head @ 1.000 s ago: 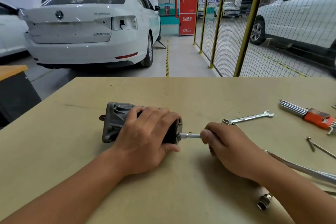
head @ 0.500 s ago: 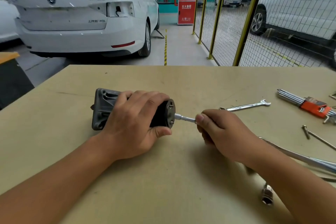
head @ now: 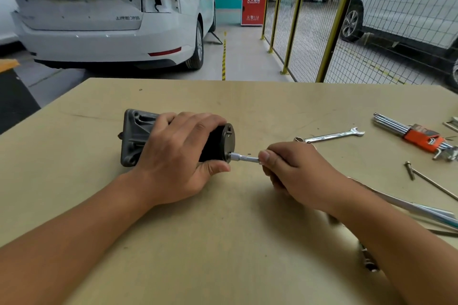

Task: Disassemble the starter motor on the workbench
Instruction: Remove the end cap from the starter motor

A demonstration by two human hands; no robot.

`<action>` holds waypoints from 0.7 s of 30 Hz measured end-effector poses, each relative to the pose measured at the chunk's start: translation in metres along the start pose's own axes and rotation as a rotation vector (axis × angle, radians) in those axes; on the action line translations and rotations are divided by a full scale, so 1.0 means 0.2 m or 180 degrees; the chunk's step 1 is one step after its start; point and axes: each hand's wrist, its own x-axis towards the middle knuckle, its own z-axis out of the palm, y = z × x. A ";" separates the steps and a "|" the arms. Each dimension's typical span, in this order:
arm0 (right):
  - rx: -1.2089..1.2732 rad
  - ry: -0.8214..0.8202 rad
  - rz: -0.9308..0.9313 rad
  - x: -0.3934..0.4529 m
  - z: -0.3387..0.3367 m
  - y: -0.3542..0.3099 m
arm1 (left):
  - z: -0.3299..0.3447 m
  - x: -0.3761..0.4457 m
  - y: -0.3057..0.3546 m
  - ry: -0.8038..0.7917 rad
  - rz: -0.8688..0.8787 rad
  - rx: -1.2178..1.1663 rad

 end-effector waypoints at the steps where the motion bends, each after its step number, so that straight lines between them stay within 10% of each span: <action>1: -0.0043 0.0003 -0.0002 0.00 0.00 0.00 | 0.00 0.00 0.00 0.0000 0.0004 -0.0005; 21: -0.0122 0.0131 -0.0510 0.00 0.03 0.02 | -0.02 0.01 0.04 -0.0117 -0.0031 -0.0093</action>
